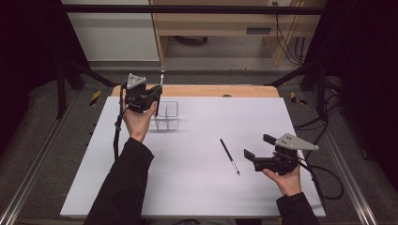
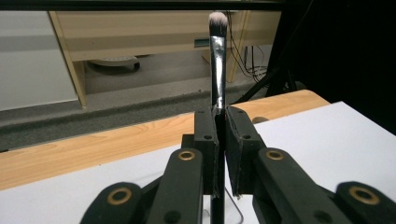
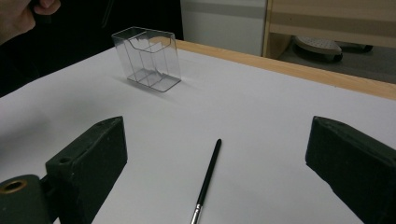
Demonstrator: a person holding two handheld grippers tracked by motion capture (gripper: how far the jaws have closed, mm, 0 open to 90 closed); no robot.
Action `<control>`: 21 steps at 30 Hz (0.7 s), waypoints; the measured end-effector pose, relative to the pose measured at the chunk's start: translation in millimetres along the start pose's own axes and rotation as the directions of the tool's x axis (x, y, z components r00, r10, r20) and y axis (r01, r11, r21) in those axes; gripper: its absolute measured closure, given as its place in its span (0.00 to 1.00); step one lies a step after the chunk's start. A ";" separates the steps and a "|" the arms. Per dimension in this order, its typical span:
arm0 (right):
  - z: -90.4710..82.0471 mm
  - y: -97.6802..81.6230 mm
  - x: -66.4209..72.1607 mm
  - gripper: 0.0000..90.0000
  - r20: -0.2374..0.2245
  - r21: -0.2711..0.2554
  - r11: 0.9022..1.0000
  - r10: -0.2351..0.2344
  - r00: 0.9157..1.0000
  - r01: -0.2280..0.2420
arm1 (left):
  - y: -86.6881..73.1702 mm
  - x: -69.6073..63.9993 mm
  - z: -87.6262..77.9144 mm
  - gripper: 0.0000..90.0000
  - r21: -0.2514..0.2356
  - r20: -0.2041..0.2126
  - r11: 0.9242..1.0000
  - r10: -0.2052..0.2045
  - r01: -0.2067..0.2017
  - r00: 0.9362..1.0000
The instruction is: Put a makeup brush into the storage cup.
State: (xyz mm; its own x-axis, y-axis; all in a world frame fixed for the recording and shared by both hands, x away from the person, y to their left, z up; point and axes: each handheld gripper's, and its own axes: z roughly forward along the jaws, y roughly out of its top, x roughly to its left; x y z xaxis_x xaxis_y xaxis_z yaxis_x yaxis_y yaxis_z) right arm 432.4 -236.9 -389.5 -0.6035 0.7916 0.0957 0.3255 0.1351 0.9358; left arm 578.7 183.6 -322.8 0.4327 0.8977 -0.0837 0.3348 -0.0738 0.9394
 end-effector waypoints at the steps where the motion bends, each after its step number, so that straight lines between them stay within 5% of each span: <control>1: -0.1 0.0 -0.1 0.06 0.000 -0.001 1.000 -0.001 1.000 0.001 | 1.3 2.6 2.6 0.93 -0.003 -0.002 1.000 -0.007 0.007 1.000; 21: -1.8 0.6 -1.3 0.06 0.007 -0.001 1.000 -0.007 1.000 0.007 | 0.6 15.0 33.3 0.93 0.006 -0.050 1.000 -0.006 0.006 0.999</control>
State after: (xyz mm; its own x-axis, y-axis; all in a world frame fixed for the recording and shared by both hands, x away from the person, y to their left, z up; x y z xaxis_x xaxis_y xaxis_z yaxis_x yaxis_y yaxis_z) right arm 432.1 -239.0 -388.4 -0.6006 0.7948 0.0872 0.3208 0.1396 0.9368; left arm 613.2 182.6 -334.6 0.3887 0.9185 -0.0725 0.3422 -0.0709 0.9370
